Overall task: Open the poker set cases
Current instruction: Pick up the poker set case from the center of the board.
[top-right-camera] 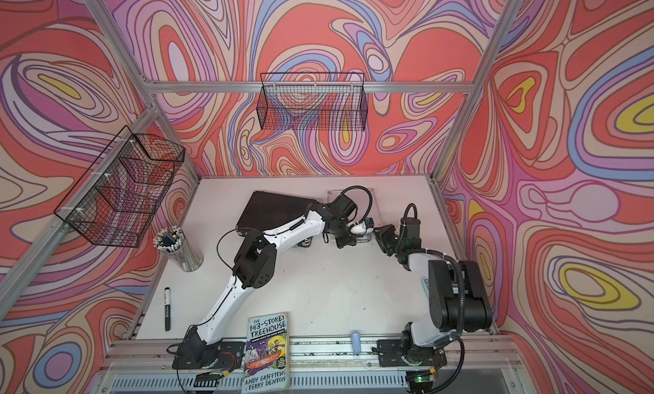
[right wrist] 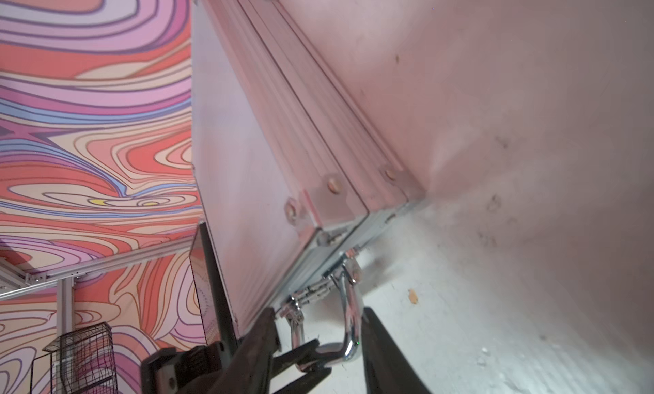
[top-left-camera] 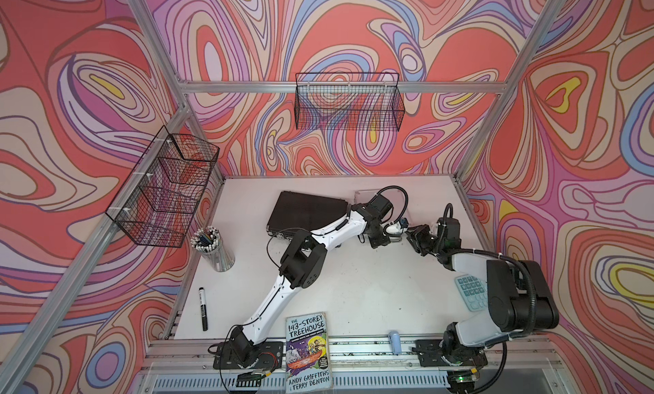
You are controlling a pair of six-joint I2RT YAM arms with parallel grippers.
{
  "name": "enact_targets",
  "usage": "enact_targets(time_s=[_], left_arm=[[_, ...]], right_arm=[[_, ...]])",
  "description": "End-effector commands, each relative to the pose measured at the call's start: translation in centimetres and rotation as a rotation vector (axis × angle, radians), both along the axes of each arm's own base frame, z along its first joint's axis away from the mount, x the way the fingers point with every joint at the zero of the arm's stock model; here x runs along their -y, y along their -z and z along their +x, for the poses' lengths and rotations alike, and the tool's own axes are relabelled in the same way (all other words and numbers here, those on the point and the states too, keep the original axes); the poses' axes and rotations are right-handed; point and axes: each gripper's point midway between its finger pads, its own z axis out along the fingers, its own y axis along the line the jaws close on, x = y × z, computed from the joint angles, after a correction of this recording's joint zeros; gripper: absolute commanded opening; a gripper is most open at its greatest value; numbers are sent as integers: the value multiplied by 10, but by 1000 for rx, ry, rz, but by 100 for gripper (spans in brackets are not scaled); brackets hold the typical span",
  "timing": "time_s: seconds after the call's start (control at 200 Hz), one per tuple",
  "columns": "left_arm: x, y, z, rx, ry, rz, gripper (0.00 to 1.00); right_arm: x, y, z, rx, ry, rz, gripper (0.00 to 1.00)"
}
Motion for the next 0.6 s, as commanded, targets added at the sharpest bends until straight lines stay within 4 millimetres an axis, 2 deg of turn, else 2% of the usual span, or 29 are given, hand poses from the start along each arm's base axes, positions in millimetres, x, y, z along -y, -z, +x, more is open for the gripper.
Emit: enact_targets(time_s=[0.0, 0.371, 0.596], left_arm=[[6, -33, 13, -39, -55, -103, 0], [20, -96, 22, -77, -93, -297, 0], [25, -115, 29, -102, -131, -367, 0]], right_arm=[[10, -5, -4, 10, -3, -56, 43], [7, 10, -30, 6, -3, -25, 41], [2, 0, -29, 76, 6, 45, 40]])
